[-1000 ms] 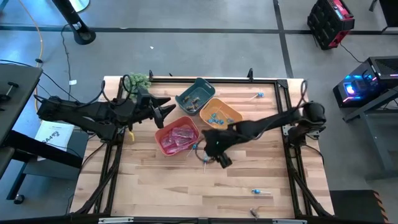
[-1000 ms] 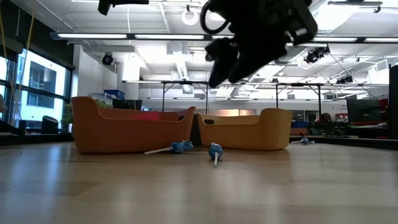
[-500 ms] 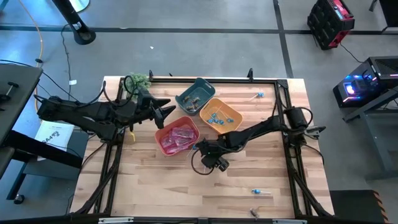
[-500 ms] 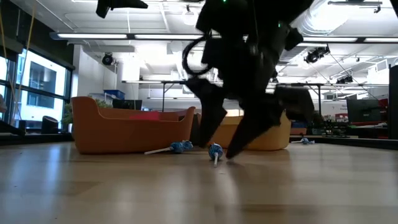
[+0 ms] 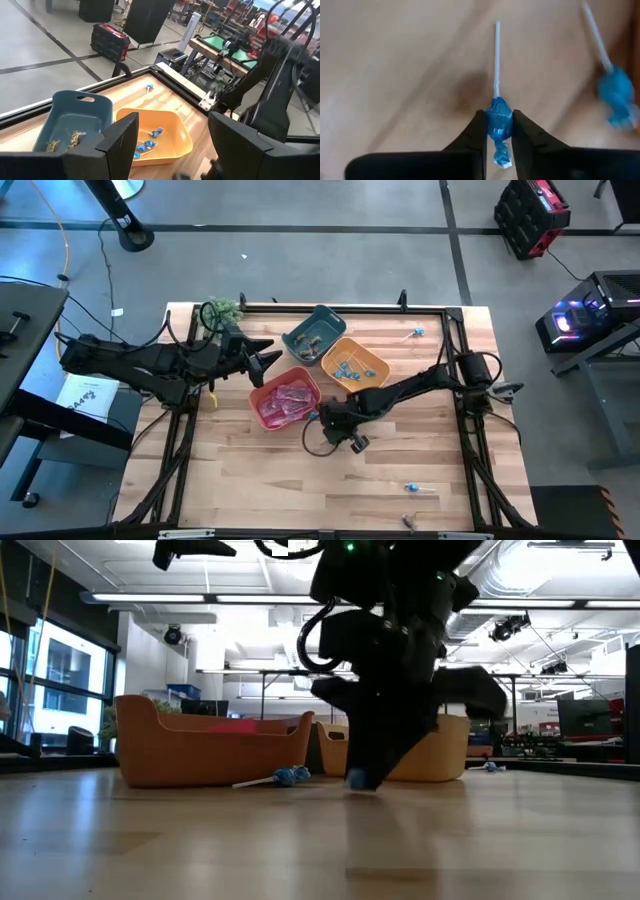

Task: Sort candy
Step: Put the blue candy into the yellow bin

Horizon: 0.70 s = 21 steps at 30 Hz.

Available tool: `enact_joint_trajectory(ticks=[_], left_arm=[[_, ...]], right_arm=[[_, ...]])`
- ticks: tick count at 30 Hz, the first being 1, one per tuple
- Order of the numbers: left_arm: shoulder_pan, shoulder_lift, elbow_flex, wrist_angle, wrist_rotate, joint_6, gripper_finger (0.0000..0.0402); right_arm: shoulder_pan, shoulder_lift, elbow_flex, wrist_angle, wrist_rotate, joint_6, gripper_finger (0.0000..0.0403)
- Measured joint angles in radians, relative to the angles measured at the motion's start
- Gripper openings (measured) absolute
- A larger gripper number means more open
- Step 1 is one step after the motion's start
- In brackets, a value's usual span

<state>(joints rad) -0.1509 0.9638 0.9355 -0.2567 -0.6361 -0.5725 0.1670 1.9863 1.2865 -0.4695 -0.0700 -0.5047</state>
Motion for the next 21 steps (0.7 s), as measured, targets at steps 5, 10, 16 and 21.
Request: enact_joint_trajectory(ticks=[5,10,16,21], left_arm=[[0.000,0.000,0.000,-0.038,-0.002,0.000,0.0234],[0.001,0.000,0.000,-0.040,-0.003,0.000,0.0234],[0.001,0.000,0.000,-0.038,-0.003,0.000,0.0234],[0.001,0.000,0.000,-0.038,-0.003,0.000,0.0234]], right_arm=[[-0.031,-0.122,0.037,-0.073,0.010,0.029,0.0045],[-0.086,-0.279,0.036,-0.173,0.059,0.098,0.0040],[-0.191,-0.402,0.006,-0.219,0.132,0.236,0.0079],[-0.268,-0.401,-0.051,-0.223,0.175,0.348,0.0130]])
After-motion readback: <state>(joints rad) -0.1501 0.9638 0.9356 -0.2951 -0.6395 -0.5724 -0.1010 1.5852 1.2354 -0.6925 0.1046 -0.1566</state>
